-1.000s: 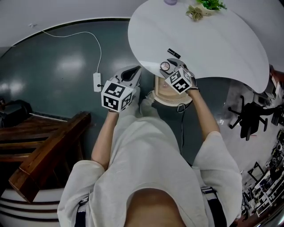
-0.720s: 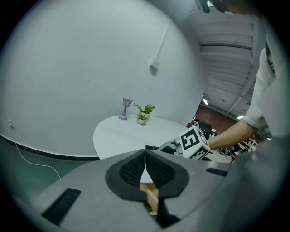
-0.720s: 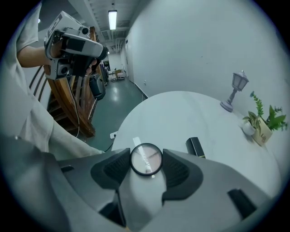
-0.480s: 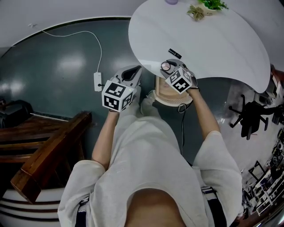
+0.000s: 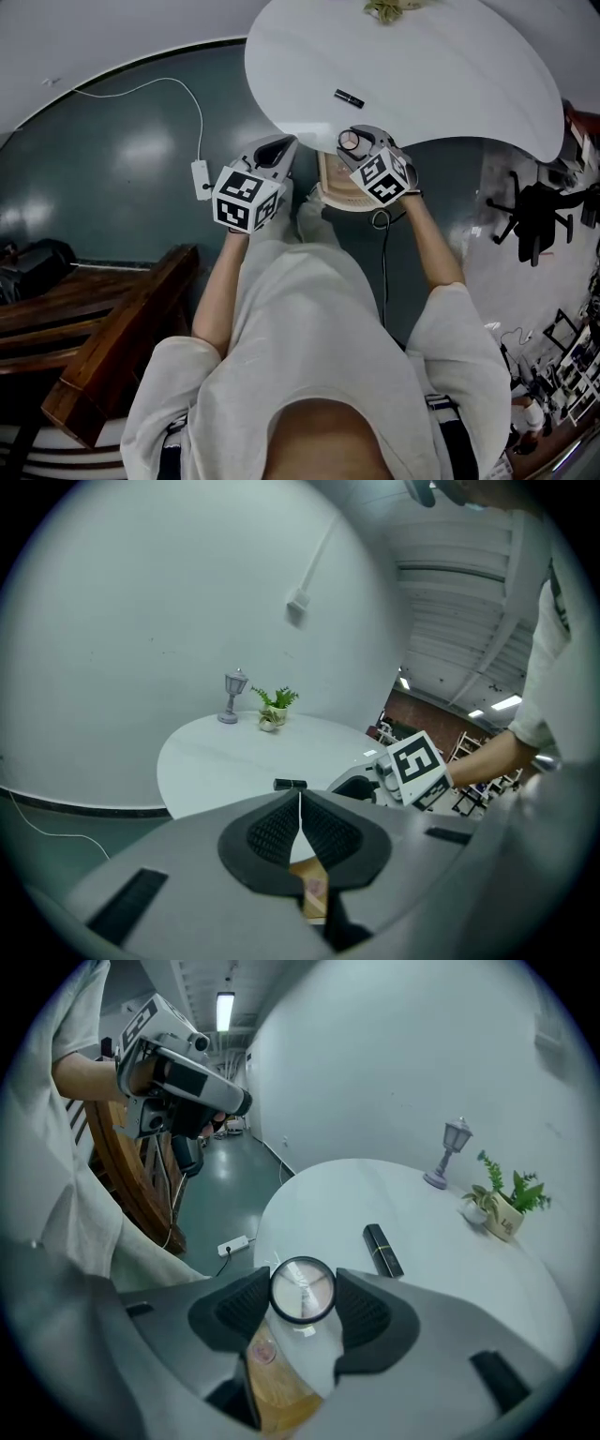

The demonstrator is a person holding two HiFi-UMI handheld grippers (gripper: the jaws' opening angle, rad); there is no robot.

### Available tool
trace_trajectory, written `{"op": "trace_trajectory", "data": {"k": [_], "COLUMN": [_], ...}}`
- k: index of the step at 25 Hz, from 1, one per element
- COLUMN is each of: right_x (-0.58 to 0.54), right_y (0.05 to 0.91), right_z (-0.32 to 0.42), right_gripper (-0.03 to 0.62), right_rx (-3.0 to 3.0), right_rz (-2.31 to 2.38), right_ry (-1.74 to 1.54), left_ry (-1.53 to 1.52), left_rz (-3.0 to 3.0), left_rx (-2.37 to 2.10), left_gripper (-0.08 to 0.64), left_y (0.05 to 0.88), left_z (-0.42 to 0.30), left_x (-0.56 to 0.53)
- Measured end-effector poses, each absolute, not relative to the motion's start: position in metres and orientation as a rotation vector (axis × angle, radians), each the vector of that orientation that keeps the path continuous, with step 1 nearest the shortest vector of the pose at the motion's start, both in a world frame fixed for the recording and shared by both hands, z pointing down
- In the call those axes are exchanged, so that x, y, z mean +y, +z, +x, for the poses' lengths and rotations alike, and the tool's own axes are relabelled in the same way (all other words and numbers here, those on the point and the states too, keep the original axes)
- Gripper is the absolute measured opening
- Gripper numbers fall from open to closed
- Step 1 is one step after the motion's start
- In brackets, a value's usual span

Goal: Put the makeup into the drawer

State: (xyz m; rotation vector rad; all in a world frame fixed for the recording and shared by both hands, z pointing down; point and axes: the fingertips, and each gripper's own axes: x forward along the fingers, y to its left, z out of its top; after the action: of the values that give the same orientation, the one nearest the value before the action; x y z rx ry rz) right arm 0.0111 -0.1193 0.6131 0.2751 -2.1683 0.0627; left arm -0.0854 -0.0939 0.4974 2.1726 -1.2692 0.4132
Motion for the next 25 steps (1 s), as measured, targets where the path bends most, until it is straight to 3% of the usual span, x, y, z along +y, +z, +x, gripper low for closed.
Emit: {"op": "trace_trajectory", "data": {"k": [17, 25], "right_x": [-0.063, -0.04], "right_y": [0.625, 0.68], "right_z": [0.108, 0.109], "right_gripper": [0.218, 0.218], "right_rx": [-2.1, -1.927], "right_rz": [0.44, 0.157], "right_ry": [0.209, -0.024], "left_ry": [0.49, 0.501], "left_rz": [2.286, 2.259], "left_rx": [-1.038, -1.033], "left_gripper": [0.014, 0.014], "left_y": [0.513, 0.526], "left_z": [-0.014, -0.02], "left_x": [-0.089, -0.079]}}
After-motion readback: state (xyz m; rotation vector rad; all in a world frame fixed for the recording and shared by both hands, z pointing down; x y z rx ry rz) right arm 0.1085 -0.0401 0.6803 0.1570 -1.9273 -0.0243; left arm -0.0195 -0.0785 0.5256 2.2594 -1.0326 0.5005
